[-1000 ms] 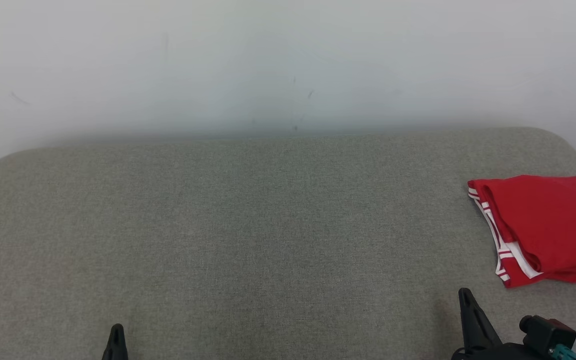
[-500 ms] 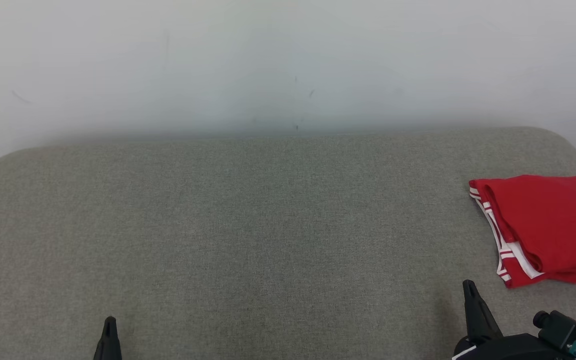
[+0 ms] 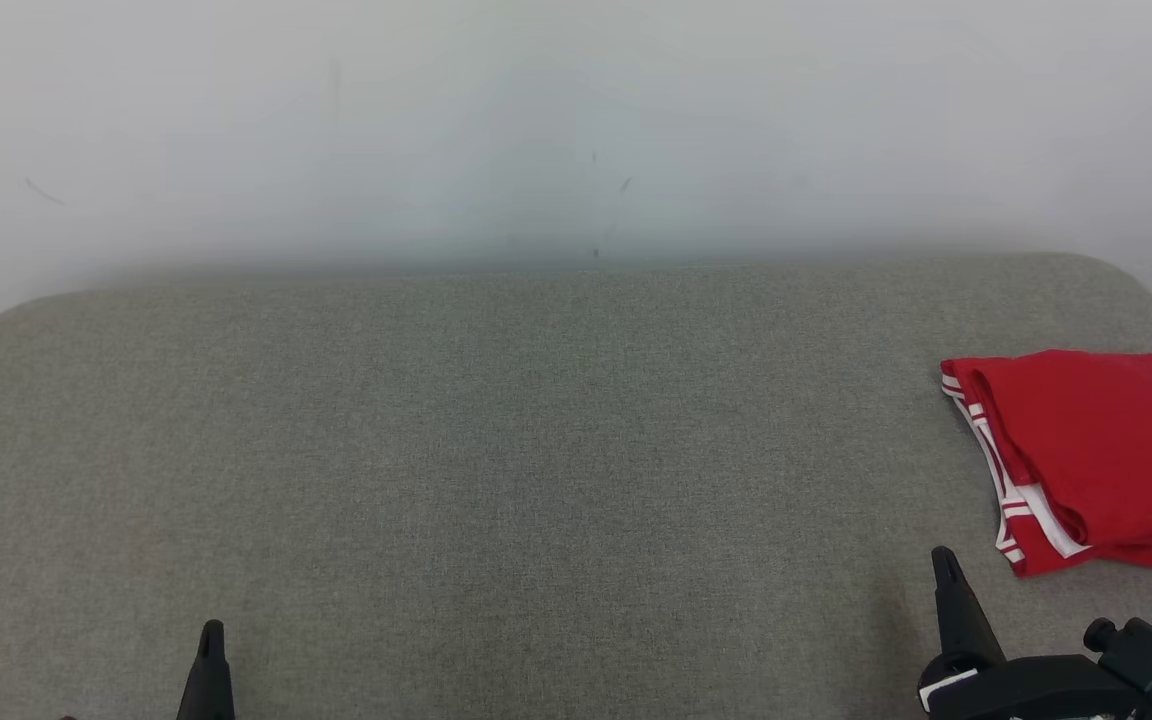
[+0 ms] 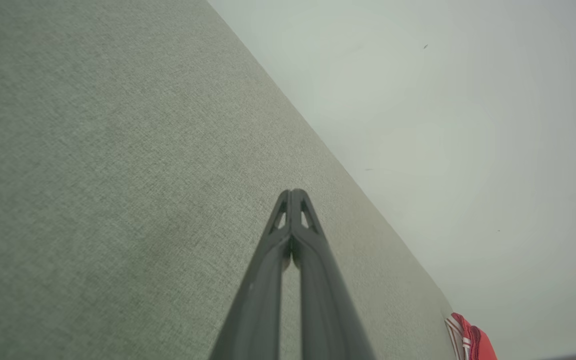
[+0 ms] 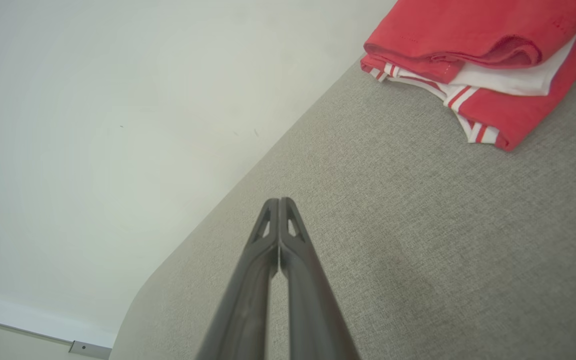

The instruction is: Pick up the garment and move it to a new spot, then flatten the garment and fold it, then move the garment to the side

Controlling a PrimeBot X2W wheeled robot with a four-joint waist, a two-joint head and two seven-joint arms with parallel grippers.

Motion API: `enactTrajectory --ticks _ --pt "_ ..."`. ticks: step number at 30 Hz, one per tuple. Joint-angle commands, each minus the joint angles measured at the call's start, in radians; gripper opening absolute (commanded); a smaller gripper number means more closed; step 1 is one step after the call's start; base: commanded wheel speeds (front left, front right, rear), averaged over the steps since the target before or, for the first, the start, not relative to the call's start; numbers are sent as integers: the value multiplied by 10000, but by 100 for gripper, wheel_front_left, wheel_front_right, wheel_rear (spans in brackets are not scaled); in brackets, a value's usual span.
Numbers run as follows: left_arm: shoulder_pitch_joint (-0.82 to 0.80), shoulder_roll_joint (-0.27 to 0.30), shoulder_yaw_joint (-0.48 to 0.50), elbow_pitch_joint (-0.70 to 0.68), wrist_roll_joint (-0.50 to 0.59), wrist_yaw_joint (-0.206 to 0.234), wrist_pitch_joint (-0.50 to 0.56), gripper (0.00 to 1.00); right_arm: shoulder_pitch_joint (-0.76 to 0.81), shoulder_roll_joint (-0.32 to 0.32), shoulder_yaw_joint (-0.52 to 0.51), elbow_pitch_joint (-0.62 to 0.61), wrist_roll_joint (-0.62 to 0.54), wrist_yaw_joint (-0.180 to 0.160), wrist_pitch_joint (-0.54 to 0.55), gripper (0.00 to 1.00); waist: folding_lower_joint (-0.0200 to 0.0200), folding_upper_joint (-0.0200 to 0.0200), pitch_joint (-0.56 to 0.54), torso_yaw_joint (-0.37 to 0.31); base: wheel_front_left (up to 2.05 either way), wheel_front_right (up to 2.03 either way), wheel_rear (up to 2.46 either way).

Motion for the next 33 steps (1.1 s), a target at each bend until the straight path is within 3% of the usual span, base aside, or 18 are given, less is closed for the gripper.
enactTrajectory --ticks 1,33 --pt "-230 54 51 -98 -217 -54 49 0 -184 -13 -20 -160 251 3 22 0 -1 -1 1 1 0 0 0" --pt "-893 67 596 251 -3382 -194 1222 0 -479 -16 -70 -245 3909 5 439 0 -1 -1 52 62 0 0 0"
